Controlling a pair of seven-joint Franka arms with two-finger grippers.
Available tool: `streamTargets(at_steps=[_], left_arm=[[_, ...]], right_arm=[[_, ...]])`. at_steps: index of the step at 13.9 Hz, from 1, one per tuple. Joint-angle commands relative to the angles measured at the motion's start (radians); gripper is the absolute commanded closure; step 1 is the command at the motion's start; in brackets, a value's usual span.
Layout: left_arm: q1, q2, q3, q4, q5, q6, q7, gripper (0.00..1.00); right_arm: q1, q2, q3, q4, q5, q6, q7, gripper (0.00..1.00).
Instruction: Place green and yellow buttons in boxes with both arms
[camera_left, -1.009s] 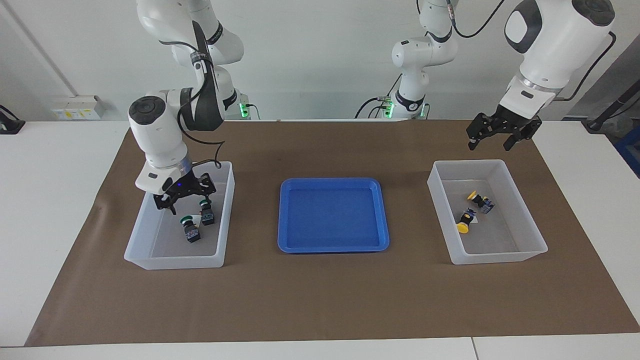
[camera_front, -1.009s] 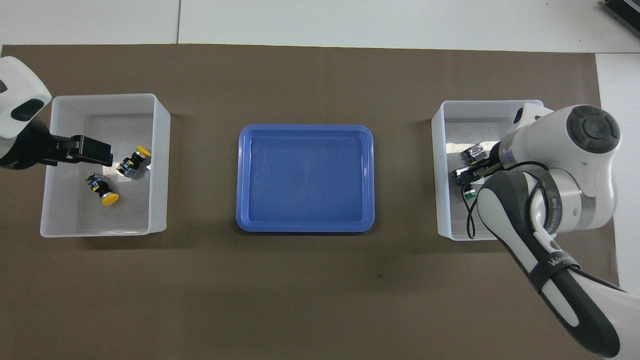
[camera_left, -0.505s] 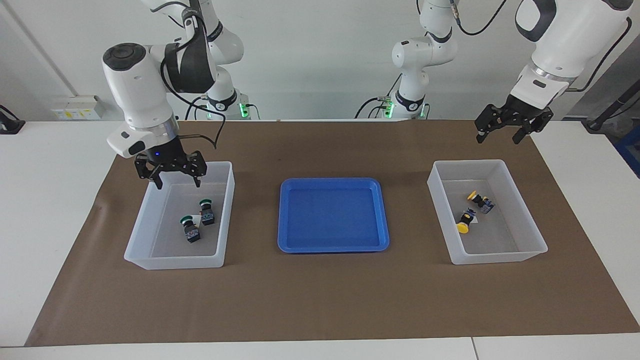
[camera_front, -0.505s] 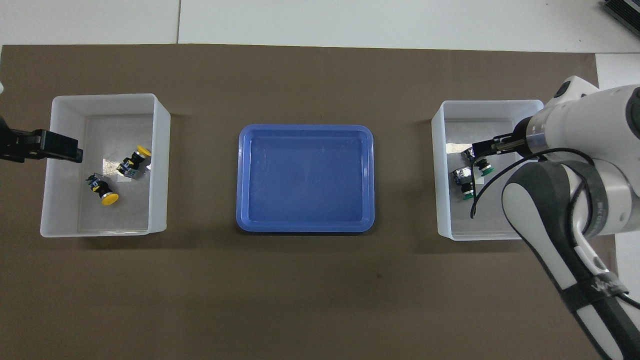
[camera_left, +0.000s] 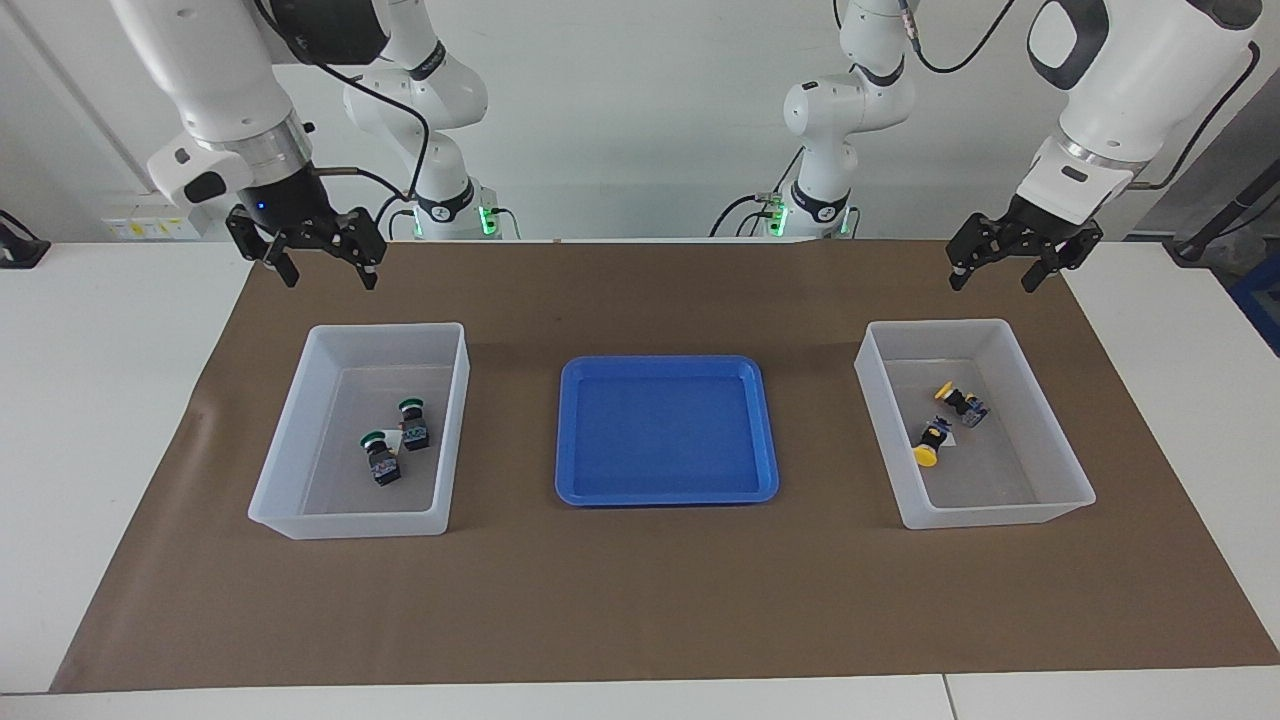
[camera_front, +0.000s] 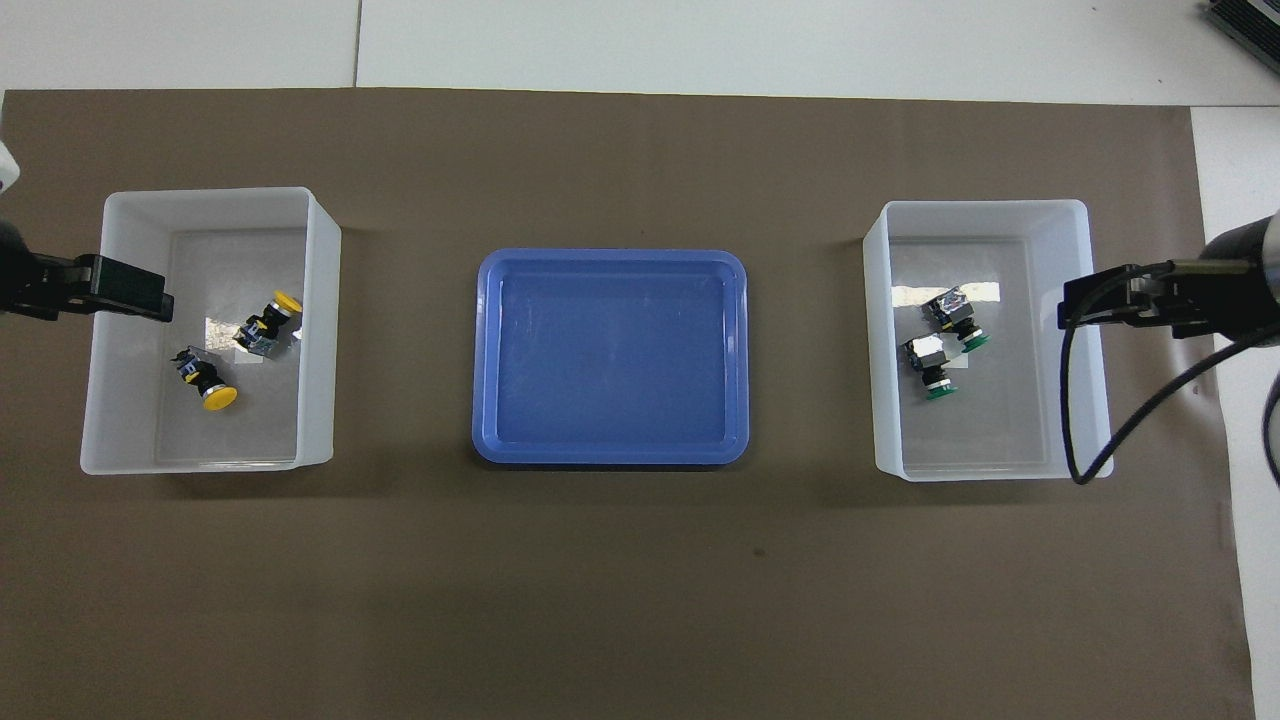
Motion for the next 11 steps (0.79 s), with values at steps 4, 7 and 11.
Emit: streamTargets(at_steps=[4,7,11], left_arm=[[-0.009,0.005,0.002,0.001,0.011,0.051,0.008,0.00],[-0.012,0.005,0.000,0.003,0.013,0.054,0.008,0.00],[-0.119,0.005,0.110,0.004,0.013,0.051,0.010,0.00]], right_arm=[[-0.051,-0.012,0.007,0.015,0.003,-0.057,0.000,0.00],[-0.053,-0.012,0.006,0.015,0.002,-0.056,-0.002,0.00],[-0.051,-0.012,0.007,0.015,0.002,-0.059,-0.002,0.00]])
